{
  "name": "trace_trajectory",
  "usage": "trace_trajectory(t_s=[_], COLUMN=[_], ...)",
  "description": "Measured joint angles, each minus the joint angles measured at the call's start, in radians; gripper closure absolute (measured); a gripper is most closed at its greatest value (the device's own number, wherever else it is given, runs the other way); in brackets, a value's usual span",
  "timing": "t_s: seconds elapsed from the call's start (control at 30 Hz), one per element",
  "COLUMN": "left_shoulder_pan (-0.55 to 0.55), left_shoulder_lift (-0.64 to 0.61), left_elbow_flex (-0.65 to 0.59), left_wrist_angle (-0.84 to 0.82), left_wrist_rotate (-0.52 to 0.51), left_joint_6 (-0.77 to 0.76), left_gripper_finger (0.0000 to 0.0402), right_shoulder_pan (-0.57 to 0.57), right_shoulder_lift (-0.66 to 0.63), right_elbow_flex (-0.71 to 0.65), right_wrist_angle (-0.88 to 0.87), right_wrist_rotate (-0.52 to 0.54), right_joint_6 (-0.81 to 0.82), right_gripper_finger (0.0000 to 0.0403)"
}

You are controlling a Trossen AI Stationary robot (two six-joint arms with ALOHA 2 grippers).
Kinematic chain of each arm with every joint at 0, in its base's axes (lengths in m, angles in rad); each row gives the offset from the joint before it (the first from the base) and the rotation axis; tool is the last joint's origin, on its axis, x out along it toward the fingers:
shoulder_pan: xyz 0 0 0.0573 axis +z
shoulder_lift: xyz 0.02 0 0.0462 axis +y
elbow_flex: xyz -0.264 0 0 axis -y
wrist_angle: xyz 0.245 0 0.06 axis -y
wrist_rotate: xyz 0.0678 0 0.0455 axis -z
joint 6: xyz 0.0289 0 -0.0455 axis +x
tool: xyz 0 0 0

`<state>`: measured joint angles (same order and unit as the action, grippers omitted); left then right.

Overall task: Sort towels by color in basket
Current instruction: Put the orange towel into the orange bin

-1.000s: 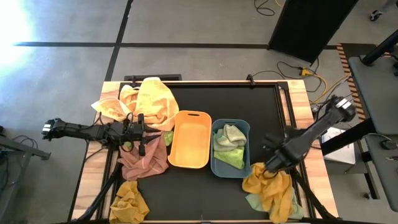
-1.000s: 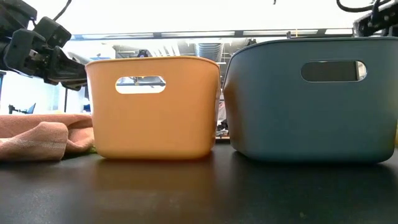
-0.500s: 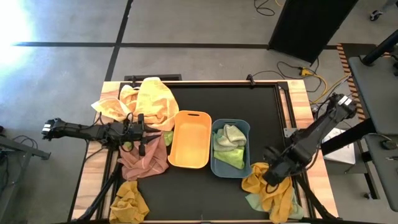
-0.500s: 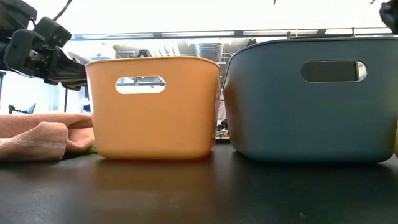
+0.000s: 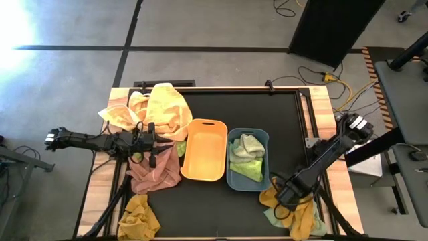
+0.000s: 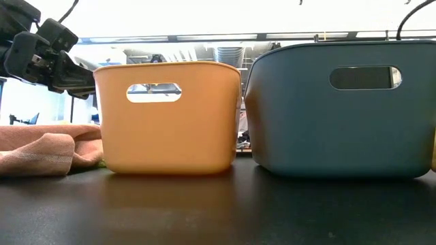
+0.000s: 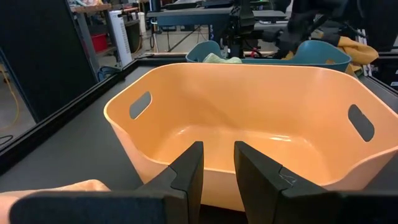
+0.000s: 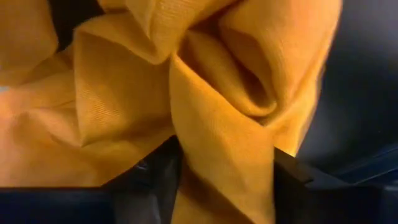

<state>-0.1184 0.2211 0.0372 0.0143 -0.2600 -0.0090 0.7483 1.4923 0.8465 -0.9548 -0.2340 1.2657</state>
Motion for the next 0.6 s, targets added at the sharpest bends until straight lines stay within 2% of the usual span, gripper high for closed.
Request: trace_trajectory(t_s=[0.17,0.33,0.6], left_shoulder_pan=[0.0,0.0,0.0], left_shoulder_lift=[0.0,0.0,0.0], left_elbow_flex=[0.0,0.0,0.0], left_wrist_angle=[0.0,0.0,0.0], left_wrist_rotate=[0.0,0.0,0.0], left_joint_6=[0.0,0.0,0.0], left_gripper_finger=[0.0326,0.0326,0.0326], right_shoulder_pan=[0.002,0.002,0.002], right_shoulder_lift=[0.013,-0.044,-0.292], right_elbow_flex=[-0.001,-0.001,0.054], right_wrist_angle=[0.006,-0.009,-0.203], right_wrist_rotate=[-0.004,0.041,0.106], right_joint_6=[-0.003,-0.001,0.168], right_gripper_finger=[0.0295,0.0379,0.0393])
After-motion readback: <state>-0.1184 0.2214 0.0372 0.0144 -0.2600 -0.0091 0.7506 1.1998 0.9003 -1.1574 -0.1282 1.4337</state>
